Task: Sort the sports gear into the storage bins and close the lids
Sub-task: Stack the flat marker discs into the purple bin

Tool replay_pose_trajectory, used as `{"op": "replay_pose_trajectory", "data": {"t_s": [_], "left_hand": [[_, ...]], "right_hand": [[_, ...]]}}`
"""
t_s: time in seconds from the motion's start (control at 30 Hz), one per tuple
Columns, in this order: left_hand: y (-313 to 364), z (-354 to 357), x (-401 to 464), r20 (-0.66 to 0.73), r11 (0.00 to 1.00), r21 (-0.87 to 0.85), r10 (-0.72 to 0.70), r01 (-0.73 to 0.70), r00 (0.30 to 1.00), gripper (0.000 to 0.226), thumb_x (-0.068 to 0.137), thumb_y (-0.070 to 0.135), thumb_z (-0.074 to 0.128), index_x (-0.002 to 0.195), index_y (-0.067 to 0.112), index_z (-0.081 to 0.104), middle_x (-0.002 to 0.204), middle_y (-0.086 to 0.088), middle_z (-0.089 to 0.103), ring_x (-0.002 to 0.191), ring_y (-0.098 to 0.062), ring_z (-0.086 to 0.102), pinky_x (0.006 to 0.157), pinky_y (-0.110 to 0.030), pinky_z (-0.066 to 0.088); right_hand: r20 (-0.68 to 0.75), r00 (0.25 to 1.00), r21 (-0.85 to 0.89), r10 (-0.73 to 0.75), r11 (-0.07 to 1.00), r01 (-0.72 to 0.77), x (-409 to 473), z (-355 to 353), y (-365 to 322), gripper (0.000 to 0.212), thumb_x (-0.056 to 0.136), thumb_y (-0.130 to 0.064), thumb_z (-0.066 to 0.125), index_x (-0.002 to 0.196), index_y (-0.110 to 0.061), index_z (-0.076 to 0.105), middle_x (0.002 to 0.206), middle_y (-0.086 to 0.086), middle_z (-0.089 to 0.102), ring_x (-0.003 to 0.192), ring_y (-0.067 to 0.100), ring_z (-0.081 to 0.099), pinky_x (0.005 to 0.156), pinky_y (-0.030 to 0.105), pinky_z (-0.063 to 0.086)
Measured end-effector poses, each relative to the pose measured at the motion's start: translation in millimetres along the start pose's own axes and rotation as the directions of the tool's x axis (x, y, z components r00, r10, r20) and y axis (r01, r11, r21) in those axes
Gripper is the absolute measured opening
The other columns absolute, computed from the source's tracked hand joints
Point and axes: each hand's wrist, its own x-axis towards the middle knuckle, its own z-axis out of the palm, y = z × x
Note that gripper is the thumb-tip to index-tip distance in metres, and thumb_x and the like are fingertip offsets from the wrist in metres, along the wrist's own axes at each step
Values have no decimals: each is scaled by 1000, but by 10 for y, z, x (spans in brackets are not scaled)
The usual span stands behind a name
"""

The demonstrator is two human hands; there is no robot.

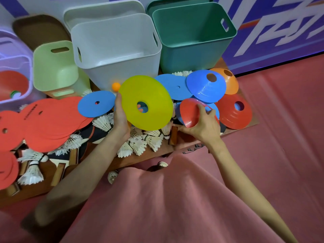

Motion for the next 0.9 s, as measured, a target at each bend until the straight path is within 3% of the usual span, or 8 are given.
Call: {"op": "replay_pose_trajectory", "data": {"t_s": [0.2,0.3,0.37,0.5,0.63,0.7,0.8,0.9], "left_hand": [[33,26,31,-21,1000,16,27,-27,999,52,93,60,42,130,26,57,119,-5,68,110,-26,64,99,-53,46],[48,71,25,-34,998,39,46,-45,998,50,94,58,43,129,24,56,118,-5,68,107,-24,66,96,-51,49],[50,93,15,-25,998,54,46,-45,999,51,94,58,43,129,23,57,116,-5,69,102,-22,67,91,-47,53],[10,149,-16,37,994,113,5,-9,999,41,95,58,40,115,31,63,109,0,71,100,-19,67,88,-40,52],[-50,246,-65,101,992,115,-62,50,993,37,98,54,37,105,32,66,98,3,74,96,-18,68,82,-37,52],[-69,293,-87,129,993,100,-75,62,989,42,99,53,33,110,29,65,104,0,73,99,-20,67,81,-37,53],[-92,379,-102,150,992,84,-109,98,983,47,99,55,30,112,27,65,105,-2,73,98,-20,68,84,-38,52],[-89,497,-111,162,986,53,-164,157,973,53,98,58,28,105,23,67,94,-4,75,85,-19,71,76,-34,55]], "right_hand": [[-109,992,490,-58,866,105,-103,-298,-295,82,65,-62,60,138,-31,40,122,-4,51,100,10,53,81,27,45],[-43,988,689,-145,712,135,-108,-417,-393,54,81,-46,65,131,-28,52,91,-13,53,66,-2,46,65,12,38],[44,984,802,-173,594,69,-112,-470,-450,28,87,-43,57,109,-27,65,81,-10,57,63,3,47,61,16,36],[163,982,892,-95,440,-106,-42,-424,-497,37,90,-48,44,87,-24,73,93,-7,73,94,7,65,90,39,48],[-3,1000,756,26,655,-15,92,-228,-423,50,98,-44,41,62,-9,48,68,9,55,67,16,54,67,38,41],[-140,990,616,33,785,61,176,-116,-318,40,100,-34,43,64,-16,42,81,4,43,71,2,41,72,34,36],[-201,979,502,32,862,75,311,-16,-181,27,100,-30,43,110,-12,60,114,6,40,92,6,43,90,28,39],[-161,987,490,-20,866,98,421,35,-132,39,100,-31,41,136,-16,45,122,5,40,109,12,42,94,22,32]]}}
